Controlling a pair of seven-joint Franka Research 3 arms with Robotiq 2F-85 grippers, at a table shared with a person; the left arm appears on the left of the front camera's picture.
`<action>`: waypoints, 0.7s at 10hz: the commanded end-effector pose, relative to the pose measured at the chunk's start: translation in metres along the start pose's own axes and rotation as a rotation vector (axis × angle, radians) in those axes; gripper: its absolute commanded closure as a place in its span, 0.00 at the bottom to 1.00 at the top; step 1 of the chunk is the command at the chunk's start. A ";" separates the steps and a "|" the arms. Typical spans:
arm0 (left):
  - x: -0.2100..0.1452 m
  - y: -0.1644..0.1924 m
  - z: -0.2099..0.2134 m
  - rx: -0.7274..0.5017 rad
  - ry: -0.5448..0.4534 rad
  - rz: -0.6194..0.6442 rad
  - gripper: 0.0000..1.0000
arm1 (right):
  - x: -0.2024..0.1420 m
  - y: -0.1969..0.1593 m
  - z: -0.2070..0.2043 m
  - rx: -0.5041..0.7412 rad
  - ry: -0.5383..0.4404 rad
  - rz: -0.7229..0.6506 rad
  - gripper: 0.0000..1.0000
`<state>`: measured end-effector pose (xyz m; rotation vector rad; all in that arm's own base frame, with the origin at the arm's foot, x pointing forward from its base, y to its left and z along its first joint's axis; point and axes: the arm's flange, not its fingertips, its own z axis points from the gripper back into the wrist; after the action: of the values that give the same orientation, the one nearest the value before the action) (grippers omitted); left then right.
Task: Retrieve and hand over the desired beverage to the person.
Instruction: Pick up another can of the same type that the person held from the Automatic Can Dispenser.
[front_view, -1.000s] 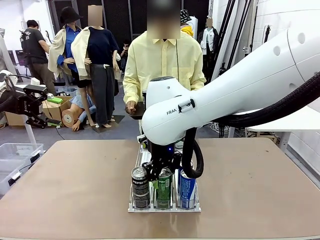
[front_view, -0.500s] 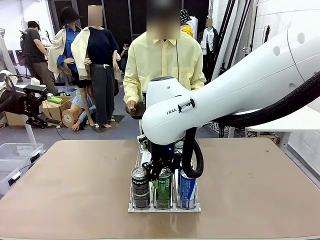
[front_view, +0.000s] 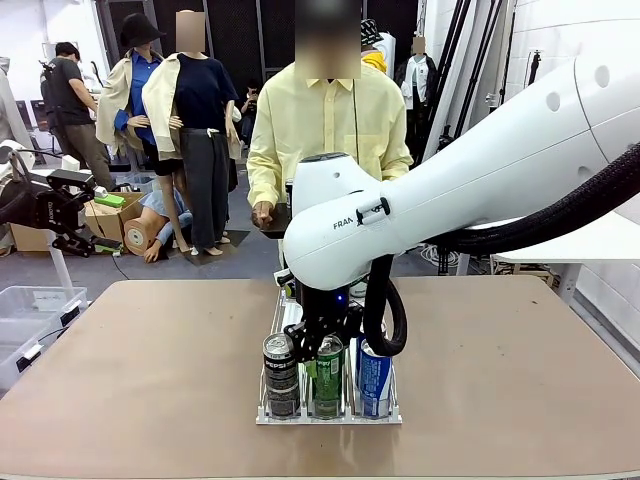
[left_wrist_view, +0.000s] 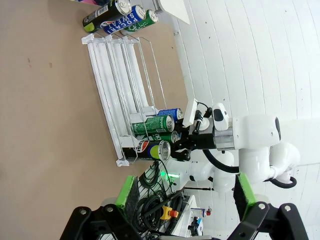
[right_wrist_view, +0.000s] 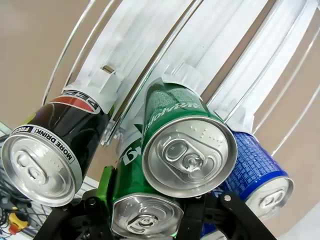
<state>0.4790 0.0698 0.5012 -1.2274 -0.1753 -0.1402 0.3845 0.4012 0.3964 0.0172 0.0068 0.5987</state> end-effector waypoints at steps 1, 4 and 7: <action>0.000 -0.001 0.002 0.001 -0.003 0.000 0.00 | 0.001 -0.002 0.032 0.023 -0.041 -0.004 0.76; 0.000 -0.001 0.002 0.001 -0.003 0.000 0.00 | -0.004 -0.007 0.075 0.025 -0.025 0.034 0.96; 0.000 -0.001 0.002 0.001 -0.003 0.000 0.00 | -0.018 -0.030 0.134 0.059 0.011 0.081 0.96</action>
<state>0.4790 0.0701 0.5011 -1.2274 -0.1757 -0.1396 0.3821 0.3779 0.5105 0.0500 0.0191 0.6583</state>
